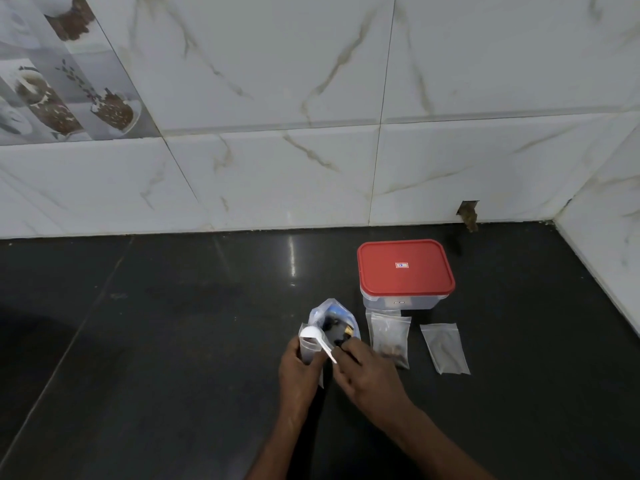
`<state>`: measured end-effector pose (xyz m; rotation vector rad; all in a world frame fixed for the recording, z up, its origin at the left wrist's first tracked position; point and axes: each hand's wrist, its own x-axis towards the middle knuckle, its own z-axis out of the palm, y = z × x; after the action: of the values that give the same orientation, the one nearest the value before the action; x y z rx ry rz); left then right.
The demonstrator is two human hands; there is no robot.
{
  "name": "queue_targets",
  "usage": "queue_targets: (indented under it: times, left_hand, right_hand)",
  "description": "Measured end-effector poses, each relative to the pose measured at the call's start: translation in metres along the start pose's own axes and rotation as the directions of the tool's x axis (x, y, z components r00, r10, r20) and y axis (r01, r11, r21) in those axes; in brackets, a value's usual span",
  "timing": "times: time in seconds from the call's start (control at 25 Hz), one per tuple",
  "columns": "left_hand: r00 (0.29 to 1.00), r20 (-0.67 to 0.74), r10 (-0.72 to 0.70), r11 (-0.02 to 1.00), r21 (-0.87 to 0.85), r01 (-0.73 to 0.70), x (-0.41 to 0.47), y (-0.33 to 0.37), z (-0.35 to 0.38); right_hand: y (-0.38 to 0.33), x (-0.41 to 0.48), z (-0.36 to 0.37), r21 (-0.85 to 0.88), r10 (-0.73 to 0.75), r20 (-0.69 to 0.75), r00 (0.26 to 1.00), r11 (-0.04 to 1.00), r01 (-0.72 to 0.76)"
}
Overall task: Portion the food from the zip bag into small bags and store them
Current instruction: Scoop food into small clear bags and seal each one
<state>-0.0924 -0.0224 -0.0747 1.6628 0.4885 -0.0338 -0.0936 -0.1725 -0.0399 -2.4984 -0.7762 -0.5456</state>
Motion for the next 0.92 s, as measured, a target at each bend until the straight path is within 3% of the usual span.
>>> queue_targets:
  times: [0.28,0.36,0.4,0.48,0.56,0.64,0.72,0.76,0.8,0.88,0.92]
  left_hand:
    - [1.000,0.000,0.003,1.000,0.012,-0.003,-0.003,0.004,0.000]
    - [1.000,0.004,0.009,1.000,0.014,-0.009,-0.003,0.005,0.002]
    - [1.000,-0.007,0.016,1.000,0.011,-0.016,-0.003,0.007,0.001]
    - [1.000,-0.019,0.022,1.000,0.014,-0.022,-0.004,0.009,0.001]
    - [0.999,-0.036,0.024,1.000,0.019,-0.023,-0.005,0.007,0.001]
    - [0.998,-0.052,0.026,0.999,0.022,-0.025,-0.006,0.004,-0.001]
    - [0.998,-0.057,0.034,0.999,0.032,-0.032,-0.007,0.001,-0.001]
    - [0.998,-0.059,0.038,0.999,0.038,-0.036,-0.008,0.003,0.000]
    - [0.996,-0.066,0.052,0.998,0.042,-0.049,-0.009,0.006,0.002]
    - [0.990,-0.097,0.103,0.994,0.045,-0.099,-0.013,0.017,0.005]
    - [0.986,-0.109,0.124,0.992,0.048,-0.120,-0.014,0.022,0.008]
  right_hand:
    - [0.002,-0.005,0.000,-0.061,-0.040,-0.089,0.995,0.998,0.034]
    - [0.002,-0.003,0.001,0.058,0.021,-0.103,0.994,0.998,-0.015]
    - [0.000,-0.001,0.000,0.199,0.129,-0.112,0.985,0.974,-0.105]
    - [0.000,0.006,-0.006,0.421,0.418,-0.063,0.906,0.834,-0.355]
    - [0.005,0.013,-0.012,0.513,0.680,0.054,0.731,0.609,-0.605]
    - [0.015,0.021,-0.014,0.541,0.765,0.267,0.585,0.383,-0.748]
    - [0.024,0.027,-0.012,0.490,0.766,0.406,0.498,0.277,-0.826]
    - [0.026,0.028,-0.012,0.449,0.768,0.421,0.483,0.286,-0.847]
    - [0.028,0.028,-0.012,0.357,0.772,0.393,0.499,0.372,-0.857]
    - [0.025,0.026,-0.016,0.115,0.728,0.251,0.638,0.632,-0.766]
    - [0.020,0.026,-0.022,0.132,0.664,0.188,0.724,0.713,-0.688]
